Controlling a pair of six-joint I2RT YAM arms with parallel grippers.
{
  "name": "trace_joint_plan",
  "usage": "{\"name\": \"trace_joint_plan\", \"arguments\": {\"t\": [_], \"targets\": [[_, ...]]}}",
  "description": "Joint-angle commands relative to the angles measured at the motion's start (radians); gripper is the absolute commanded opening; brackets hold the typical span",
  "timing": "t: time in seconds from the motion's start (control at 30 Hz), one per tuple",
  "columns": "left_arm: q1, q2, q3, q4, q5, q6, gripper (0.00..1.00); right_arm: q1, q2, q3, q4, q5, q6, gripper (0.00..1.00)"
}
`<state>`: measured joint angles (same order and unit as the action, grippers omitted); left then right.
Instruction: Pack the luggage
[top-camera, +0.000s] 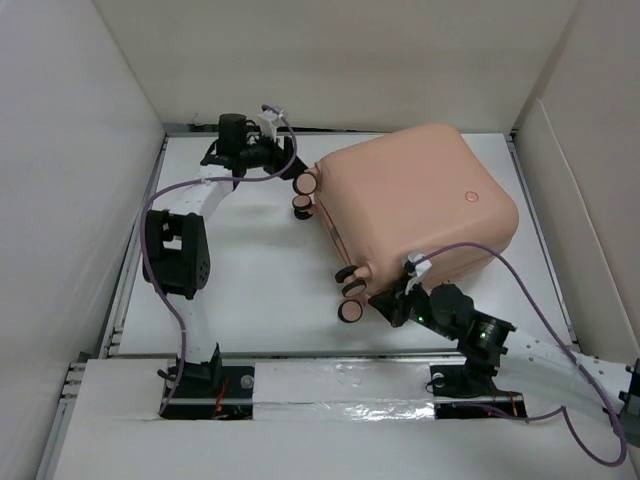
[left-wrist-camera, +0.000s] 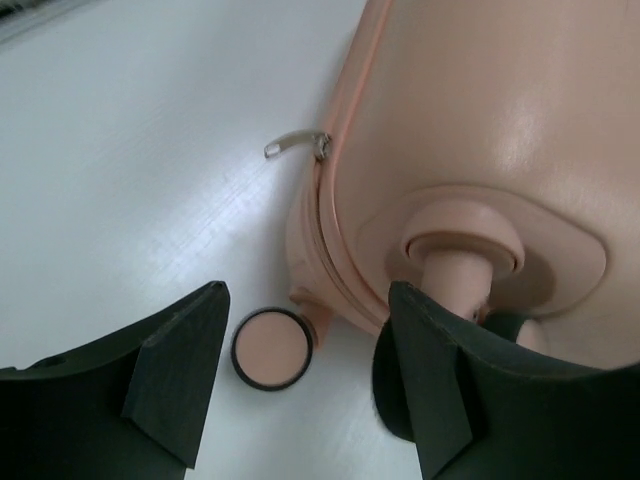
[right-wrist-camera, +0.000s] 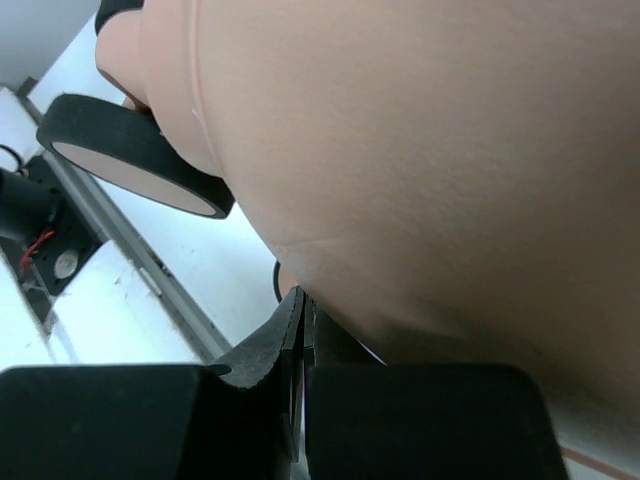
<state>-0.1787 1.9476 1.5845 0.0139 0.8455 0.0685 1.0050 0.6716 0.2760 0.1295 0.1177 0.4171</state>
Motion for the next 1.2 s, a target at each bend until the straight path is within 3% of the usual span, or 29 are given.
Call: {"name": "trace_joint_plan", "arguments": {"t": [0.0,0.23,0.4,0.5,0.6,0.77,0.87,1.07,1.17], "targets": [[-0.022,-0.087,-0.095,-0.065,0.148,-0.029,0.62,-0.060,-0.140,-0.009,0.012,-0.021,0.028,0.00],[-0.097,-0.185,-0.325,0.254,0.207,-0.278,0.67,-0.193,-0.332,0.018,-0.192,-0.044,-0.009,0.00],[-0.088,-0.222,-0.512,0.739,0.188,-0.586,0.75,-0.236,-0.320,0.048,-0.223,-0.110,-0.029,0.00],[-0.077,-0.219,-0.619,1.045,0.172,-0.844,0.77,-0.236,-0.310,0.042,-0.223,-0.142,-0.032,0.00],[-0.068,-0.207,-0.675,1.217,0.153,-1.025,0.78,-0.236,-0.308,0.032,-0.197,-0.153,-0.037,0.00],[-0.031,-0.213,-0.742,1.210,0.024,-1.130,0.78,-0.236,-0.297,0.032,-0.188,-0.153,-0.041,0.00],[-0.001,-0.222,-0.802,1.285,-0.037,-1.211,0.79,-0.236,-0.282,0.037,-0.186,-0.154,-0.044,0.00],[-0.001,-0.158,-0.883,1.618,-0.065,-1.519,0.81,-0.236,-0.248,0.043,-0.172,-0.153,-0.052,0.00],[-0.001,-0.052,-0.903,1.909,-0.079,-1.683,0.87,-0.236,-0.234,0.045,-0.165,-0.154,-0.057,0.00]]}}
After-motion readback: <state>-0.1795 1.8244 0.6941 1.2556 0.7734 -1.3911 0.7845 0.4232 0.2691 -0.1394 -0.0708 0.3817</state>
